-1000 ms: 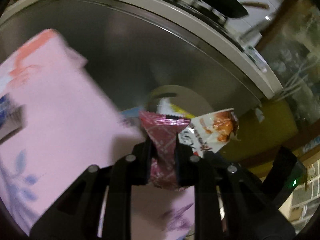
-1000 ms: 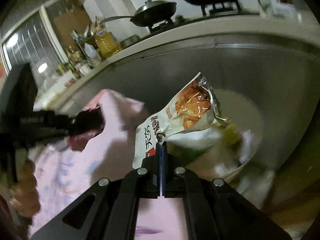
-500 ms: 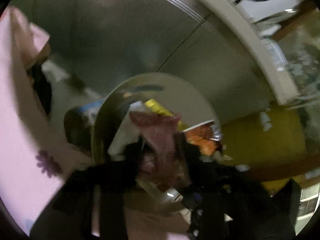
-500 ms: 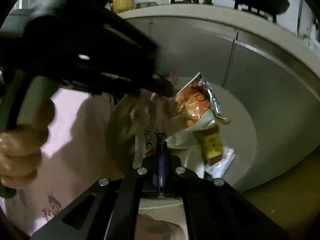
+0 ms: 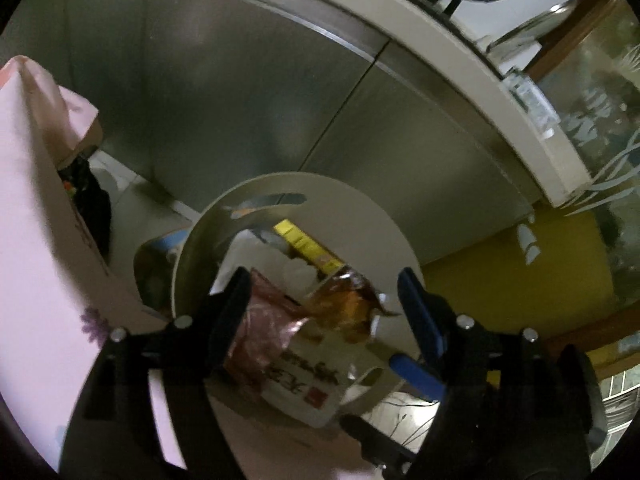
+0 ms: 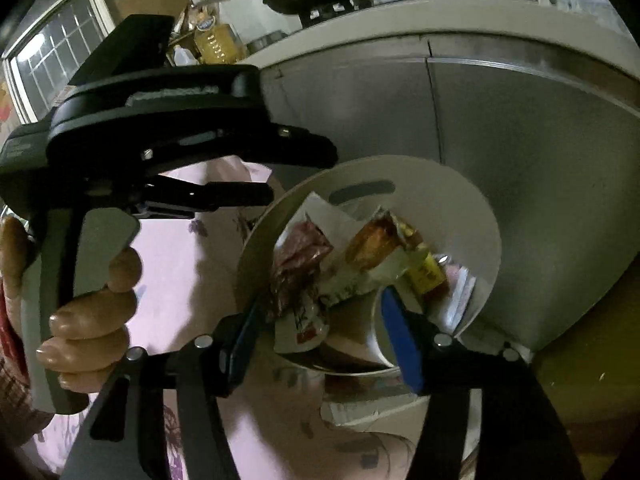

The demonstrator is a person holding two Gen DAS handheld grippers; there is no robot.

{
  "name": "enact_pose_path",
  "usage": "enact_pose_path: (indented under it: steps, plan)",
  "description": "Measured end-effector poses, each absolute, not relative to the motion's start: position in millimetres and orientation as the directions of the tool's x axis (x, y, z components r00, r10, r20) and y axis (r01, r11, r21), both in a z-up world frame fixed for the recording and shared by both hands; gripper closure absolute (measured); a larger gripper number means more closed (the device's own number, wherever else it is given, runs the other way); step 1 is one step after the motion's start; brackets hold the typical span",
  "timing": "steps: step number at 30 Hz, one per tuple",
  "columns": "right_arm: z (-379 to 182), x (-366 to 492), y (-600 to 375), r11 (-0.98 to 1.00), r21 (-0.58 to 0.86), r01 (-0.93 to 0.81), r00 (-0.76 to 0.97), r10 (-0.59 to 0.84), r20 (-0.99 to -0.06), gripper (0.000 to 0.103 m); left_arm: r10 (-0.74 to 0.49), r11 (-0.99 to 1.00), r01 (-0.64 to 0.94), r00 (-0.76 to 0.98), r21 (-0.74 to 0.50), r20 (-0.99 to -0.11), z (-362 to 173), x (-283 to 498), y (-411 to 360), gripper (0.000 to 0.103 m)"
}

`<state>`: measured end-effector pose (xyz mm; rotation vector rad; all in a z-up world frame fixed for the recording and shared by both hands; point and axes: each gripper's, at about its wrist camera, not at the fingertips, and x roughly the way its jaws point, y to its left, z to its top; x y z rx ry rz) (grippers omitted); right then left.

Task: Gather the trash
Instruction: 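Carry wrapper and snack bag to the white bin and open both tools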

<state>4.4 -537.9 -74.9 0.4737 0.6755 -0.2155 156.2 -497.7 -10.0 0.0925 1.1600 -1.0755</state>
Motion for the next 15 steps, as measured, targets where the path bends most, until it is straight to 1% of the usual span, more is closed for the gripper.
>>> enact_pose_path:
  steps: [5, 8, 11, 12, 15]
  plan:
    - [-64, -15, -544, 0.845, 0.38, 0.376, 0.797, -0.086, -0.598, 0.045, -0.689, 0.502, 0.729, 0.012, -0.465, -0.725, 14, 148, -462, 0.031]
    - [-66, -17, -550, 0.813, 0.434, 0.388, 0.81, -0.076, -0.581, 0.047, -0.698, 0.506, 0.735, 0.041, -0.452, -0.715, 23, 143, -435, 0.031]
    - [-65, -29, -548, 0.785, 0.482, 0.39, 0.822, -0.061, -0.566, 0.048, -0.69, 0.533, 0.741, 0.099, -0.41, -0.717, 26, 141, -398, 0.031]
    - [-65, -29, -546, 0.78, 0.491, 0.389, 0.825, -0.058, -0.563, 0.049, -0.671, 0.562, 0.736, 0.137, -0.379, -0.729, 26, 140, -381, 0.031]
    - [-61, -29, -537, 0.766, 0.523, 0.374, 0.833, -0.029, -0.553, 0.052, -0.642, 0.606, 0.72, 0.192, -0.338, -0.742, 22, 142, -343, 0.031]
